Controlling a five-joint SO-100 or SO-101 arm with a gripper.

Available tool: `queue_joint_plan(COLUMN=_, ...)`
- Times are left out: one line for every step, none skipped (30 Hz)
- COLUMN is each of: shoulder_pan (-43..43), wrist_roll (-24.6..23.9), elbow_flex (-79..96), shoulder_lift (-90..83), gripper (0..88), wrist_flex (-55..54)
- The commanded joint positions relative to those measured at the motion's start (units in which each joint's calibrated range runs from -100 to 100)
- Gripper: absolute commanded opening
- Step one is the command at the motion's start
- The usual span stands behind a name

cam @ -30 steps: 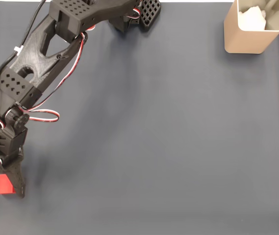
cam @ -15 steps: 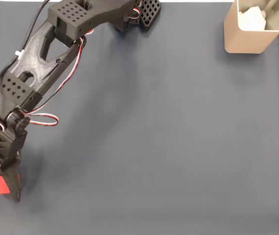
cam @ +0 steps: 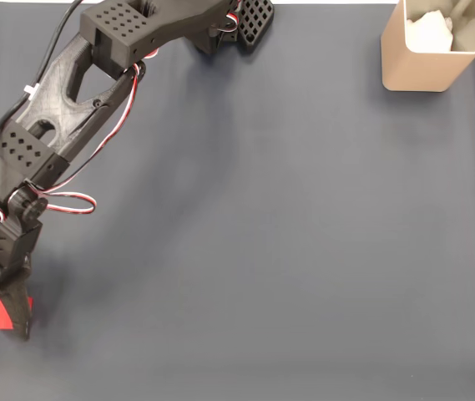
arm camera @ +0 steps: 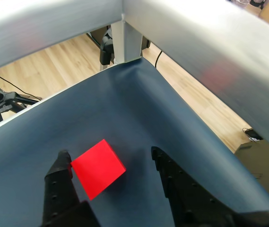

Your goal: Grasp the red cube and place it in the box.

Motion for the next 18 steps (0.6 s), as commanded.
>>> queue_joint_plan(shoulder_pan=0.89, wrist_roll=1.37, elbow_flex=-2.54, shoulder_lift=-1.04, gripper=38.3, wrist_flex=-0.65)
queue_joint_plan(shoulder_pan=0.96, wrist_roll=1.51, elbow_flex=-2.44, shoulder_lift=-1.21, gripper=38.3, wrist_flex=-0.57)
queue_joint_plan(shoulder_pan=1.03, wrist_roll=1.71, elbow_flex=-2.17, shoulder_lift=-1.30, gripper=38.3, wrist_flex=-0.57)
queue_joint_plan(shoulder_pan=1.10, wrist_roll=1.86, elbow_flex=-2.08, shoulder_lift=-1.38, gripper=38.3, wrist_flex=-0.57)
queue_joint_plan(shoulder_pan=1.17, wrist_roll=1.95, elbow_flex=-2.08, shoulder_lift=-1.47, gripper=38.2, wrist_flex=-0.57)
queue_joint_plan(shoulder_pan=1.24, wrist_roll=2.10, elbow_flex=-2.08, shoulder_lift=-1.47, gripper=38.2, wrist_flex=-0.57)
queue_joint_plan(shoulder_pan=1.39, wrist_roll=2.20, elbow_flex=-2.08, shoulder_lift=-1.47, gripper=38.2, wrist_flex=-0.65)
queue_joint_plan(shoulder_pan=1.53, wrist_roll=2.25, elbow_flex=-2.08, shoulder_lift=-1.47, gripper=38.2, wrist_flex=-0.73)
queue_joint_plan(shoulder_pan=1.67, wrist_roll=2.30, elbow_flex=-2.26, shoulder_lift=-1.47, gripper=38.2, wrist_flex=-0.81)
queue_joint_plan(shoulder_pan=1.81, wrist_roll=2.34, elbow_flex=-2.44, shoulder_lift=-1.47, gripper=38.1, wrist_flex=-0.81)
queue_joint_plan(shoulder_pan=1.95, wrist_roll=2.34, elbow_flex=-2.54, shoulder_lift=-1.47, gripper=38.1, wrist_flex=-0.81)
queue_joint_plan(shoulder_pan=2.10, wrist_roll=2.39, elbow_flex=-2.54, shoulder_lift=-1.47, gripper=38.1, wrist_flex=-0.89)
queue_joint_plan(shoulder_pan=2.24, wrist_roll=2.39, elbow_flex=-2.63, shoulder_lift=-1.47, gripper=38.0, wrist_flex=-0.98)
queue_joint_plan(shoulder_pan=2.45, wrist_roll=2.39, elbow_flex=-2.72, shoulder_lift=-1.38, gripper=38.0, wrist_flex=-0.98)
queue_joint_plan(shoulder_pan=2.59, wrist_roll=2.44, elbow_flex=-2.72, shoulder_lift=-1.38, gripper=38.0, wrist_flex=-0.98)
queue_joint_plan(shoulder_pan=2.73, wrist_roll=2.44, elbow_flex=-2.90, shoulder_lift=-1.38, gripper=38.0, wrist_flex=-0.98)
queue_joint_plan(shoulder_pan=2.95, wrist_roll=2.54, elbow_flex=-3.08, shoulder_lift=-1.30, gripper=38.0, wrist_flex=-0.98)
queue_joint_plan(shoulder_pan=3.09, wrist_roll=2.59, elbow_flex=-3.17, shoulder_lift=-1.30, gripper=38.0, wrist_flex=-0.98)
